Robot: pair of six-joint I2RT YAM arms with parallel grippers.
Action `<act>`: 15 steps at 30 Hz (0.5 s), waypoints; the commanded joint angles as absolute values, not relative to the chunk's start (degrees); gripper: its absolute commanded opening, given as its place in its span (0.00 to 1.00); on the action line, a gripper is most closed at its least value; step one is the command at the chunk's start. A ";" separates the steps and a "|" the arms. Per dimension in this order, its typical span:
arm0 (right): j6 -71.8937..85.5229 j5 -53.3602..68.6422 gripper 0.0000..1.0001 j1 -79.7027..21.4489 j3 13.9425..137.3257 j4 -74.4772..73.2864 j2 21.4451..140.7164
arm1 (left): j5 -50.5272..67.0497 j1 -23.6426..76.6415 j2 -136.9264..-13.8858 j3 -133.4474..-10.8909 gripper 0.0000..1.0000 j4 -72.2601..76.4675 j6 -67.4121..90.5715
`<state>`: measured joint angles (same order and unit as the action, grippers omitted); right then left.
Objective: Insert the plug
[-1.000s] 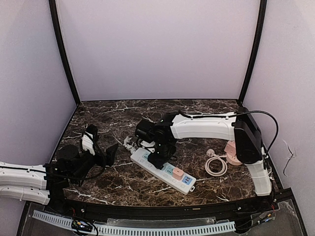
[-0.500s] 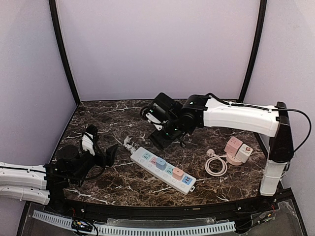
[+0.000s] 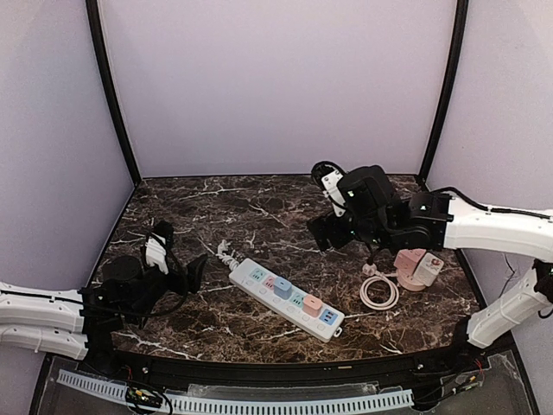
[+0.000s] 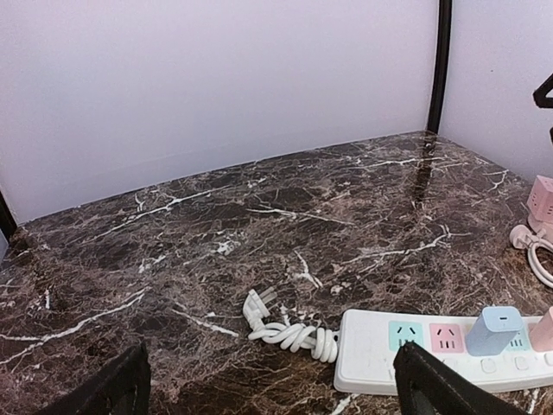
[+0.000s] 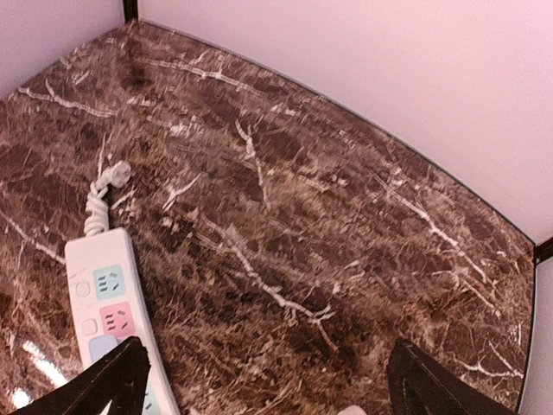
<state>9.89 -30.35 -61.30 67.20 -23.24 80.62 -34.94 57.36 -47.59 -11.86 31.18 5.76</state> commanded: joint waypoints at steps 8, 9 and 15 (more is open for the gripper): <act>10.70 -34.05 0.99 -50.45 51.18 -9.58 62.66 | -44.94 56.48 -51.79 -15.70 0.99 31.31 -1.47; 11.19 -35.39 0.99 -49.55 49.71 -8.56 61.53 | -46.74 56.28 -51.86 -15.92 0.99 31.91 -2.49; 9.02 -44.48 0.99 -45.98 40.53 1.00 57.30 | -50.33 51.44 -52.37 -14.76 0.99 39.59 -11.75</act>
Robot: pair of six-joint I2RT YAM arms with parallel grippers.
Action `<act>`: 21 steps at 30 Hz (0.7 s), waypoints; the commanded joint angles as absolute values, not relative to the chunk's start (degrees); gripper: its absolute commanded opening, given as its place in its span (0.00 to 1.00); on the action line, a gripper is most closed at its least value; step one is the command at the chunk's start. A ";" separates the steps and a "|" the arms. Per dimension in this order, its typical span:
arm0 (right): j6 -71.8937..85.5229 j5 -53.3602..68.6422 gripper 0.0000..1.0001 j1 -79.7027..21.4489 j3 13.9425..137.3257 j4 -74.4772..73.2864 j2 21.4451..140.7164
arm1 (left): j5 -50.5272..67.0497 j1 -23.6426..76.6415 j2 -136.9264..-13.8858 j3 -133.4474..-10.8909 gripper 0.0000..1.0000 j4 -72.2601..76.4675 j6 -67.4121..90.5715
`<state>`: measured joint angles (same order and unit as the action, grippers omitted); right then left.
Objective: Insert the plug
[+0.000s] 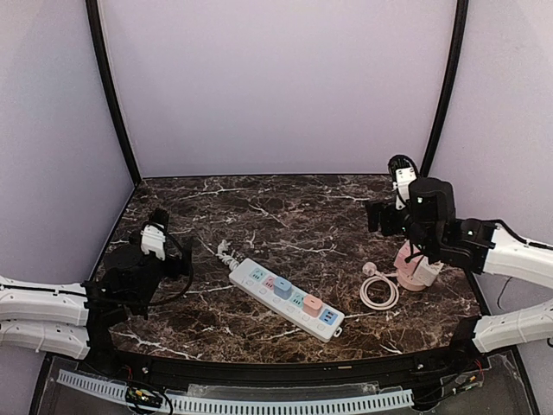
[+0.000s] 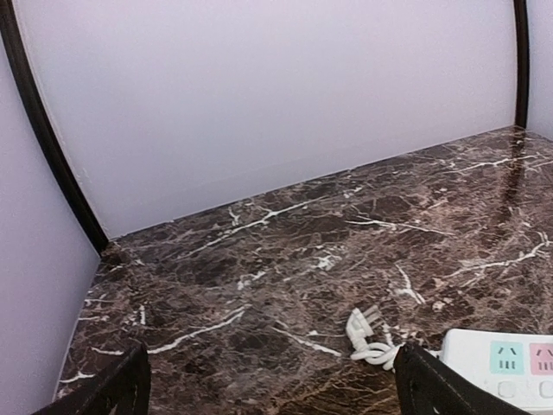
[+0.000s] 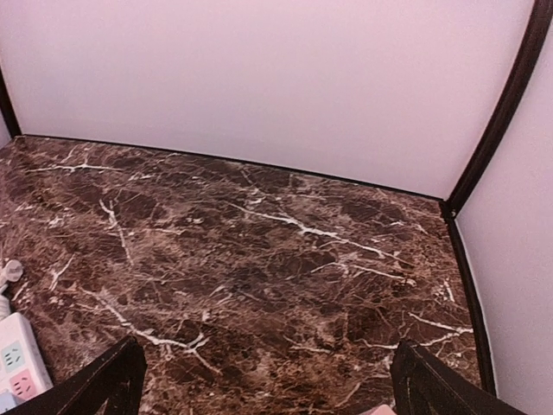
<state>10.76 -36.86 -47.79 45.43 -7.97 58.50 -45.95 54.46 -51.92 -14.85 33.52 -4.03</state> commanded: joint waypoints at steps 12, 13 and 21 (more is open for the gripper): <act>-6.73 -40.85 0.99 -31.53 18.66 38.70 52.38 | -41.64 28.45 -55.69 -12.97 0.99 48.16 -17.02; -8.45 -38.61 0.99 -30.52 16.05 43.25 52.48 | -41.17 27.36 -56.32 -12.76 0.99 49.13 -16.82; -6.07 -23.97 0.99 -18.67 10.44 50.27 57.45 | -33.15 17.95 -71.25 -12.28 0.99 61.25 -15.99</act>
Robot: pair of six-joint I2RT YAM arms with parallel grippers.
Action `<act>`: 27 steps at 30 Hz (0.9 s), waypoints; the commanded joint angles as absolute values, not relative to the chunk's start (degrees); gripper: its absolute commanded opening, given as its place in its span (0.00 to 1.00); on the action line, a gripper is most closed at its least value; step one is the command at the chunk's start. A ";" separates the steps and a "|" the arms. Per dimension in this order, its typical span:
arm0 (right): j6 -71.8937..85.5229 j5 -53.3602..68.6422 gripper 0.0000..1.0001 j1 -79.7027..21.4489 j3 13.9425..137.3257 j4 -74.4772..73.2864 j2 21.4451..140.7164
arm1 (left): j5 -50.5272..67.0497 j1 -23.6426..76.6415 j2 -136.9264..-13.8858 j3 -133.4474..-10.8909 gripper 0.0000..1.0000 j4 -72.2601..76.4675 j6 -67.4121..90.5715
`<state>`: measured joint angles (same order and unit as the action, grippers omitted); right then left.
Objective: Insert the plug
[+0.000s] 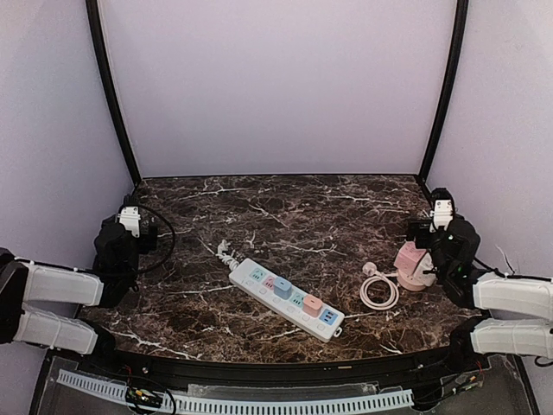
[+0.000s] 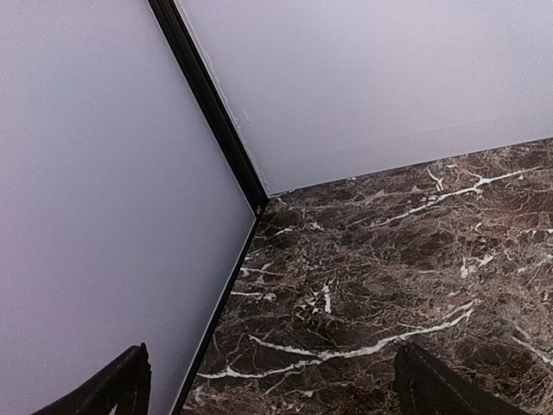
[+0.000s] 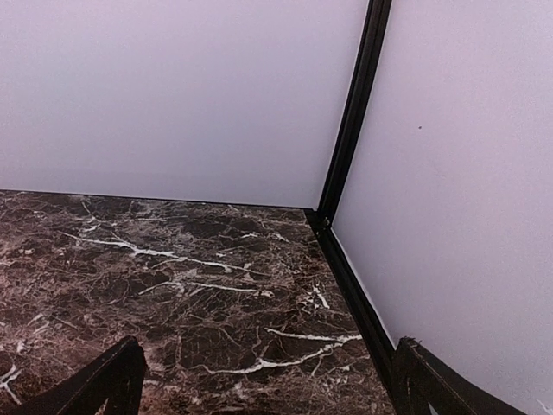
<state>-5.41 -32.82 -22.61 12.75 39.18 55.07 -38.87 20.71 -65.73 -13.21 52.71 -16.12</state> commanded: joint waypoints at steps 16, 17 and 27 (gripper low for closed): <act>-0.30 -10.40 0.99 -6.19 5.35 83.80 81.86 | -18.54 3.67 -91.48 -13.34 0.99 77.12 -6.73; -0.04 -9.54 0.99 -5.56 5.51 84.72 83.24 | -18.48 3.64 -90.63 -13.60 0.99 75.22 -6.35; 0.38 -2.91 0.99 -3.63 10.96 79.61 88.46 | -20.37 3.21 -90.58 -17.21 0.99 68.01 -5.19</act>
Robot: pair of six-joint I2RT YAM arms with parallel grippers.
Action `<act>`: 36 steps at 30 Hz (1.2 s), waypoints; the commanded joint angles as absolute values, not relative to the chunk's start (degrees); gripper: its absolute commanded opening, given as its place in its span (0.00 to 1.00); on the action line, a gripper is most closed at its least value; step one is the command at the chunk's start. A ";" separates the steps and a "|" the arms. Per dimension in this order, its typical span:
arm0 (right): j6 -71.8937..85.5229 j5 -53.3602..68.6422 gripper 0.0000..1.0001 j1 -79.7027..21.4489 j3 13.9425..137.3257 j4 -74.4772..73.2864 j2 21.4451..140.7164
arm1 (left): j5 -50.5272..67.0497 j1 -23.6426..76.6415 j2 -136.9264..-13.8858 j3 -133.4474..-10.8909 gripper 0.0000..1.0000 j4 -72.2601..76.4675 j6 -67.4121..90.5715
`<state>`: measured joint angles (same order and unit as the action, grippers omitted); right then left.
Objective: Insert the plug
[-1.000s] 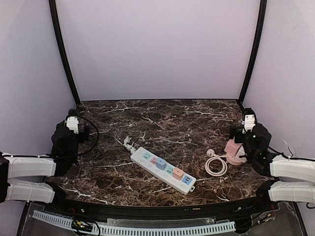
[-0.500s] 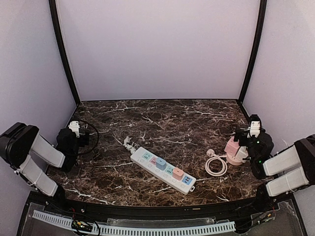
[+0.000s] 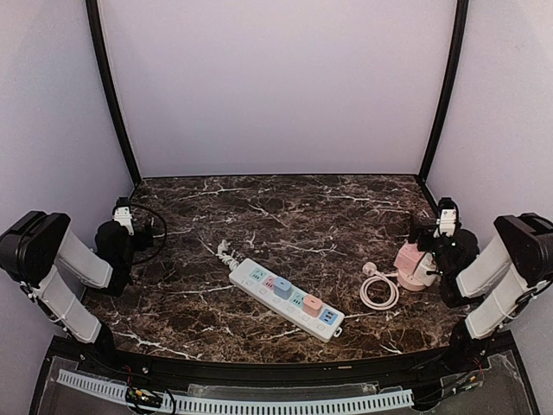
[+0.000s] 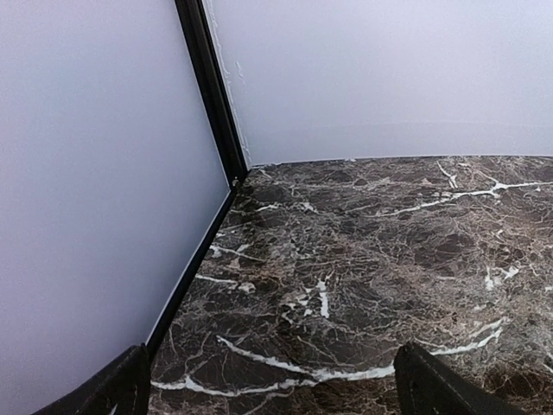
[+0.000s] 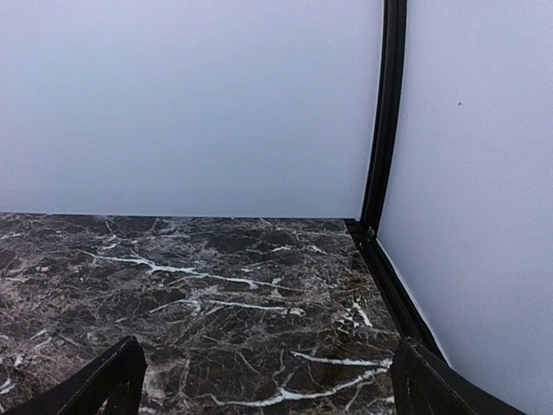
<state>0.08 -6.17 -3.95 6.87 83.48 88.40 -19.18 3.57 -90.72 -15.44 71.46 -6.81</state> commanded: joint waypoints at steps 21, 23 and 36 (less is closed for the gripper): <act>1.00 -4.65 0.99 -3.56 12.48 76.39 88.46 | -22.15 3.21 -90.70 -17.49 0.99 67.76 -4.58; 0.97 -4.61 0.99 -3.52 12.39 76.50 88.43 | -22.15 3.20 -90.70 -17.49 0.99 67.76 -4.57; 0.39 -1.98 0.99 -3.53 12.48 76.23 88.47 | -22.15 3.25 -90.70 -17.45 0.99 67.76 -4.58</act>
<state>0.49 -3.36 -3.84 12.10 76.18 88.40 -21.71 3.57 -90.74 -16.80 68.69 -5.26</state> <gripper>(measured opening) 0.986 0.987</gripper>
